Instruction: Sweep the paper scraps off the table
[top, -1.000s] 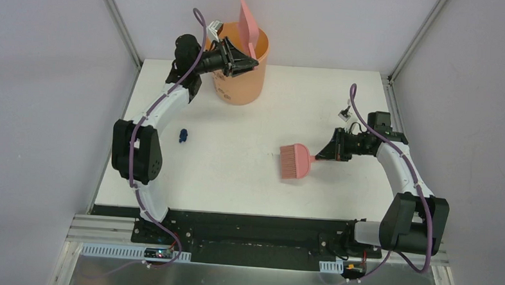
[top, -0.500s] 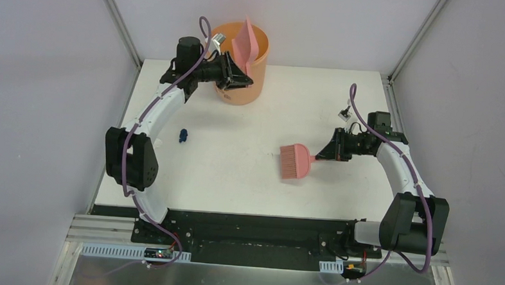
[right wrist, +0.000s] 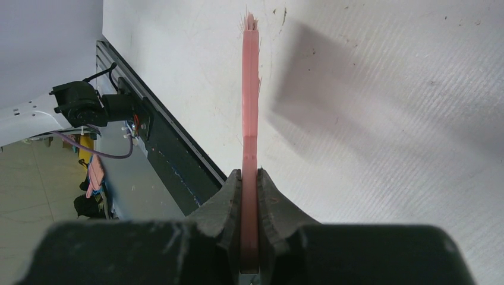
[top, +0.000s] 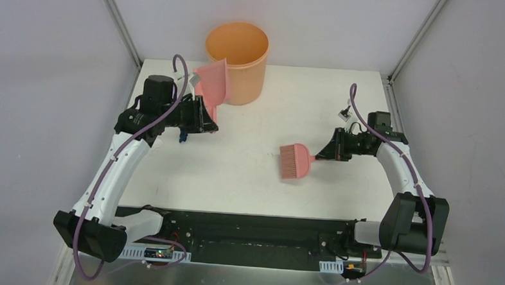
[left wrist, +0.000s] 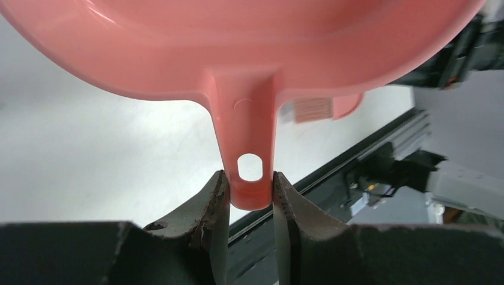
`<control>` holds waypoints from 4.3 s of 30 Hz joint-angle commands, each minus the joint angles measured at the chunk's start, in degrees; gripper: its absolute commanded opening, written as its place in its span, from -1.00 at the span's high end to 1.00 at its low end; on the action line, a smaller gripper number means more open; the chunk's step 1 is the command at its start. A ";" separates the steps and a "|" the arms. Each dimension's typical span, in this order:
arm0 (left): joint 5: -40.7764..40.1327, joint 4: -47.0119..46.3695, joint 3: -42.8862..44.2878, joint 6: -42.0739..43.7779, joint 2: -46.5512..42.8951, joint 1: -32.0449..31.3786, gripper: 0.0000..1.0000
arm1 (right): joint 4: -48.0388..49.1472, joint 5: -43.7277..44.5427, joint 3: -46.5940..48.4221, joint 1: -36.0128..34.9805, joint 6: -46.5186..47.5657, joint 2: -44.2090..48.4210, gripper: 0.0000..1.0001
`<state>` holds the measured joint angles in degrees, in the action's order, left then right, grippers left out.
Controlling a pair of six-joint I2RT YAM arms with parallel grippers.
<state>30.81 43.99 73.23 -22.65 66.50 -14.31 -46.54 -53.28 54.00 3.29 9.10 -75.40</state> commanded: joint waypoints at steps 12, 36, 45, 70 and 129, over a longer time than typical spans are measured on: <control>-39.32 8.12 -18.72 7.89 -24.90 -0.28 1.00 | -2.38 2.75 13.55 -21.20 0.10 -9.53 1.00; -59.71 11.34 -21.33 0.00 -37.53 0.33 1.00 | 28.63 0.45 72.07 -53.42 -44.06 -62.50 1.00; -58.51 10.78 -21.81 0.30 -38.12 0.33 1.00 | 41.79 6.42 76.97 -61.00 -67.23 -74.24 1.00; -56.42 9.35 -22.59 1.16 -39.53 0.25 1.00 | 22.50 35.84 38.27 -54.05 -48.87 -36.25 1.00; -49.27 6.11 -23.87 3.84 -39.02 0.25 1.00 | 28.79 43.49 19.87 -35.06 -72.12 -29.96 1.00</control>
<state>-19.79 53.49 49.65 -20.05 27.90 -14.20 -14.04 -10.96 79.99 -35.94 -62.26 -112.68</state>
